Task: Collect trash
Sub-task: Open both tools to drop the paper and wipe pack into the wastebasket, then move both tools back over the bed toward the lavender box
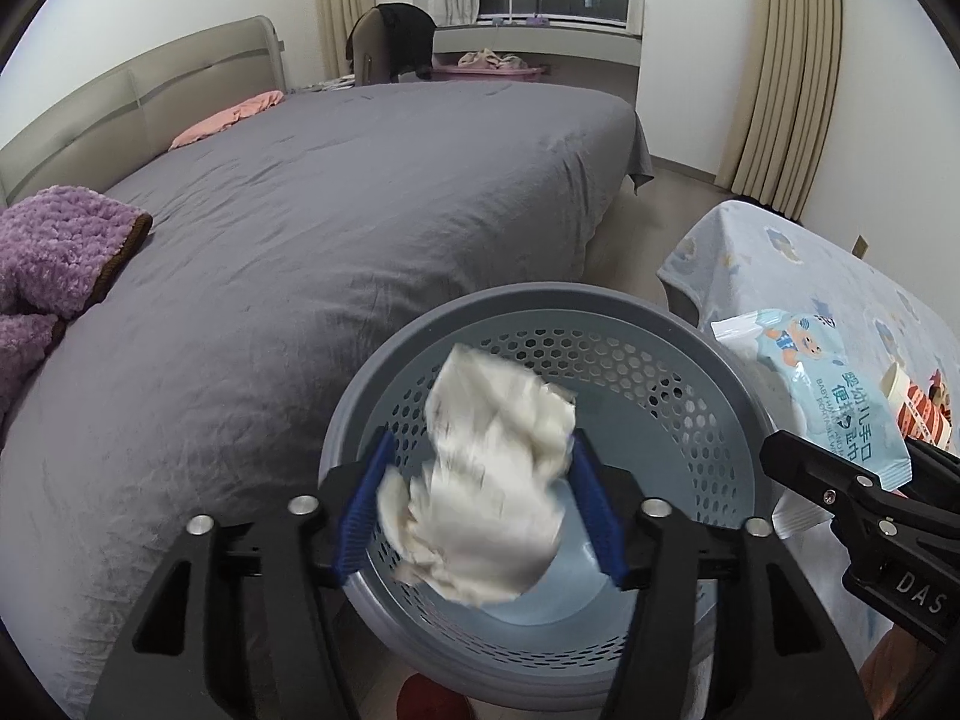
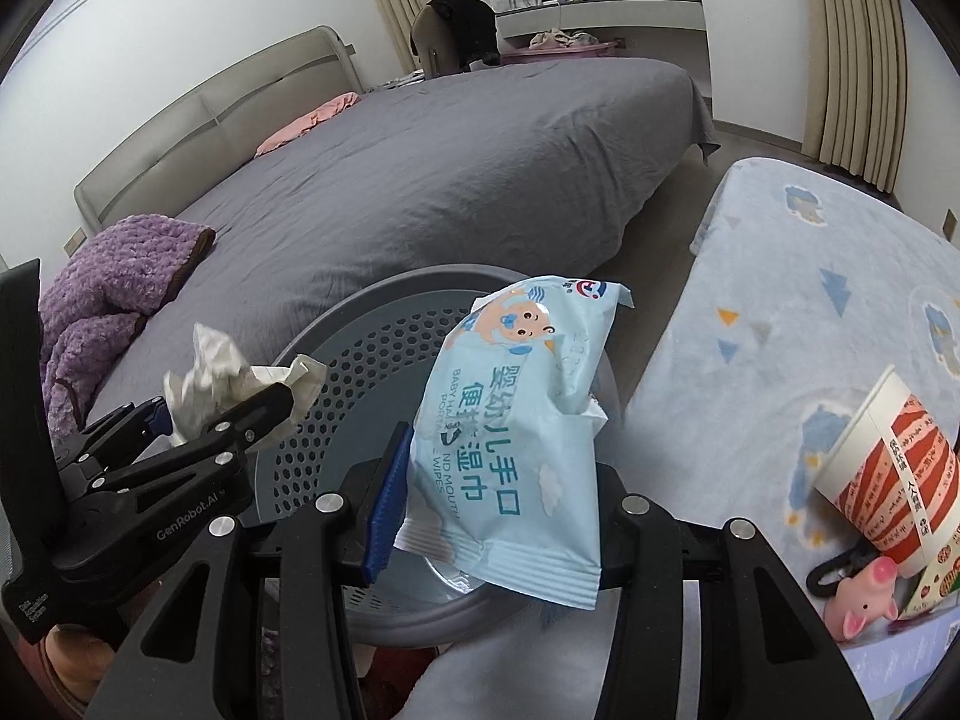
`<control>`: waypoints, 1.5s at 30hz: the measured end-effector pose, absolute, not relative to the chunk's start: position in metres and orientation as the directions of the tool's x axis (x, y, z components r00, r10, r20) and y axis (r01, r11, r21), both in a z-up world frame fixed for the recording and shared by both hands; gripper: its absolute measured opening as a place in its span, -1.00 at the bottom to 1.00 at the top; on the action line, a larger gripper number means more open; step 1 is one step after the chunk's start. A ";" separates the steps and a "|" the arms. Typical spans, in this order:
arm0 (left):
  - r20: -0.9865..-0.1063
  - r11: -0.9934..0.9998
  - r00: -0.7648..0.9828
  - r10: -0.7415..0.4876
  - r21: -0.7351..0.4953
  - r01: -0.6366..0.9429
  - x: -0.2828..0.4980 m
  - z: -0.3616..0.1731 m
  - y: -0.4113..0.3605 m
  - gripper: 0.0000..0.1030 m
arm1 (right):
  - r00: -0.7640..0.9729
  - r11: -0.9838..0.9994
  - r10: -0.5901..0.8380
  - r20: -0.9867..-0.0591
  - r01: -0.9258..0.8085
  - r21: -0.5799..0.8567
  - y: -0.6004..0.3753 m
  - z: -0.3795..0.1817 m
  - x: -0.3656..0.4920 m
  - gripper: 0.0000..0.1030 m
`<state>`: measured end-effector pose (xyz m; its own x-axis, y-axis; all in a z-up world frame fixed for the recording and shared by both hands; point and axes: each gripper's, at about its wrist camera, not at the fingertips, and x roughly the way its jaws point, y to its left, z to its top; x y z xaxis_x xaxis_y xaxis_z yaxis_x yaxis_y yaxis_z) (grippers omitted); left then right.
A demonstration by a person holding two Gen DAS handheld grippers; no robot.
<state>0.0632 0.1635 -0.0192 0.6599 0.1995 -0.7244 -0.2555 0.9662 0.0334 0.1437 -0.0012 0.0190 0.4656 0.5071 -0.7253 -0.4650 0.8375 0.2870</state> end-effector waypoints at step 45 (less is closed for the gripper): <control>-0.687 0.972 0.702 0.189 0.030 -0.232 0.052 -0.006 0.145 0.87 | 0.548 0.906 0.408 -0.730 -0.339 0.252 -0.057 0.031 0.102 0.13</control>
<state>0.0524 0.1451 -0.0061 0.7019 0.1888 -0.6868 -0.2318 0.9723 0.0304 0.1016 -0.0566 0.0312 0.5480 0.4083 -0.7300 -0.3391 0.9063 0.2523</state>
